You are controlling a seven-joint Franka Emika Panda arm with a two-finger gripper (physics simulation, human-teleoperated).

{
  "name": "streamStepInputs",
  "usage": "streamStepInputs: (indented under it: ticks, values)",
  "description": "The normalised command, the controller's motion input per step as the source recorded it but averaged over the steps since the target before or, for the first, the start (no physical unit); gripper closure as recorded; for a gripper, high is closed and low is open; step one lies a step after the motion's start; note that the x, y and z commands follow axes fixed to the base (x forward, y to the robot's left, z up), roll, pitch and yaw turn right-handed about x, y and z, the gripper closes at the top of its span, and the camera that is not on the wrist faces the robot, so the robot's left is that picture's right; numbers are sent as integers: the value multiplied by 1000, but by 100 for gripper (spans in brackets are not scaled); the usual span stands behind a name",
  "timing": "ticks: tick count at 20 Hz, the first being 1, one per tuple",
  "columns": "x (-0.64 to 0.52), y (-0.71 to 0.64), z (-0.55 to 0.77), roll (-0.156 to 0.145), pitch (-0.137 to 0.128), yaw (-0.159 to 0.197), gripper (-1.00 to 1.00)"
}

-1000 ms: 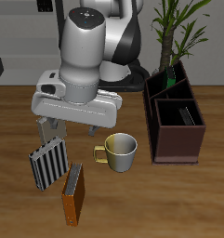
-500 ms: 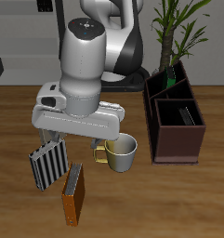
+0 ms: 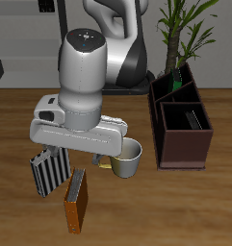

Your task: Place the green book into the left desk caddy's left compartment and place the black book into the left desk caddy's right compartment and place the orange book into the left desk caddy's right compartment

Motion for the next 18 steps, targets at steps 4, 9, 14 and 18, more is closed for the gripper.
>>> streamStepInputs:
  ticks: [4,9,14,18]
  values:
    - [46,-133,-72,-6,-7,-20,-100]
    - [21,-128,-125,5,5,-45,-100]
    - [88,12,-226,21,-19,15,-100]
    - [93,78,-209,16,15,20,-100]
